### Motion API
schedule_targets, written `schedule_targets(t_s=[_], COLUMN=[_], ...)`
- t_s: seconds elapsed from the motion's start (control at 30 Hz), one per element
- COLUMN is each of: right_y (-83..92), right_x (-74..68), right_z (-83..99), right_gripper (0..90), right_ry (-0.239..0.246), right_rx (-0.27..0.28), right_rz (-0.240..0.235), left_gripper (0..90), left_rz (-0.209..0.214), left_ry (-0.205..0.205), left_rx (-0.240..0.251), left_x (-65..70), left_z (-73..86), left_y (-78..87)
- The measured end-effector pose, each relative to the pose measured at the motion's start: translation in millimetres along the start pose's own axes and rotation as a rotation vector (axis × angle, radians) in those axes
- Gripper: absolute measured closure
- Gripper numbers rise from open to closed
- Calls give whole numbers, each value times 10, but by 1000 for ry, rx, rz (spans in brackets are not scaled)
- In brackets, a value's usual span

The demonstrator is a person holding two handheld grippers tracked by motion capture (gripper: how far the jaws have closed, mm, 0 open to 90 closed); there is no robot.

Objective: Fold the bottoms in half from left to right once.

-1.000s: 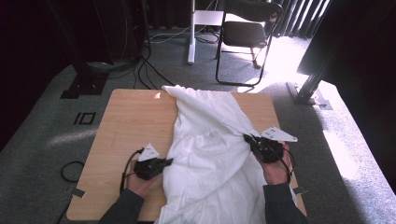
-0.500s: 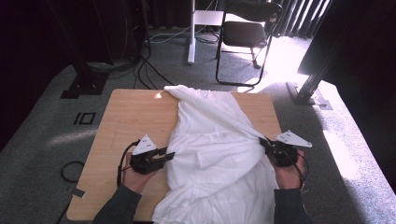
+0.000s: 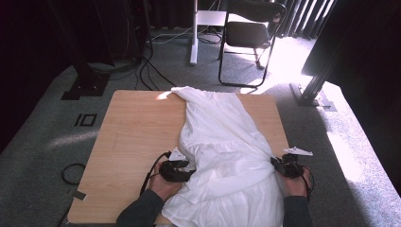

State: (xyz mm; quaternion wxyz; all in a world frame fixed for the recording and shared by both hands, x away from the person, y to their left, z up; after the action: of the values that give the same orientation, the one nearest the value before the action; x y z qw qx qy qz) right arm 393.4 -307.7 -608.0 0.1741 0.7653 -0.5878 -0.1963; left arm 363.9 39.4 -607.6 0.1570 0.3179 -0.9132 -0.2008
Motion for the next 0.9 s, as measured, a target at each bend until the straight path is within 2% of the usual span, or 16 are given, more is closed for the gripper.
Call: schedule_targets(t_s=[0.13,0.3,0.33,0.37,0.43,0.53,0.7,0.77,0.9], right_y=[-41,-49,-48,-48,-50,-63,-107,-183,-332], right_x=[-21,-32,-41,-45,-54,-78,-155,-256,-380], right_z=[51,70,77,78,79,76,57,20,-51], right_gripper=[780,773,774,777,782,786,789,791,795], right_ry=[21,22,30,30,29,21,28,41,54], right_rx=[-18,-15,-12,-13,-14,-10,-9,-8,9], right_rz=[11,12,11,11,10,4,-8,-23,-41], left_gripper=[472,453,509,574,665,772,811,820,825], left_rz=[-7,-5,-56,-82,-95,-87,-119,-173,-244], left_ry=[-8,-20,-78,-98,-99,-91,-78,-66,-39], left_rx=[-5,-10,-22,-28,-38,-44,-45,-45,-43], left_x=[30,48,39,23,-3,-70,-259,-480,-827], left_z=[22,66,66,60,46,33,11,-13,-46], left_y=[-4,-24,-42,-47,-54,-47,-3,55,143])
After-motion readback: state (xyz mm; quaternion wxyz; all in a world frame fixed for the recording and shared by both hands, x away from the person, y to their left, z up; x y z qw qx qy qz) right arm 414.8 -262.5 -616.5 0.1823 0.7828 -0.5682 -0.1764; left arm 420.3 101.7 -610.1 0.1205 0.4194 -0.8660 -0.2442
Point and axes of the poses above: each handheld gripper's, and its own axes: y roughly backward along the jaws, z roughly out of its underside, x roughly to its right, the point moved 9 cm from there along -y, roughly forward along the jaws, and after that the axes turned 15 degrees about x, right-handed, at the moved point
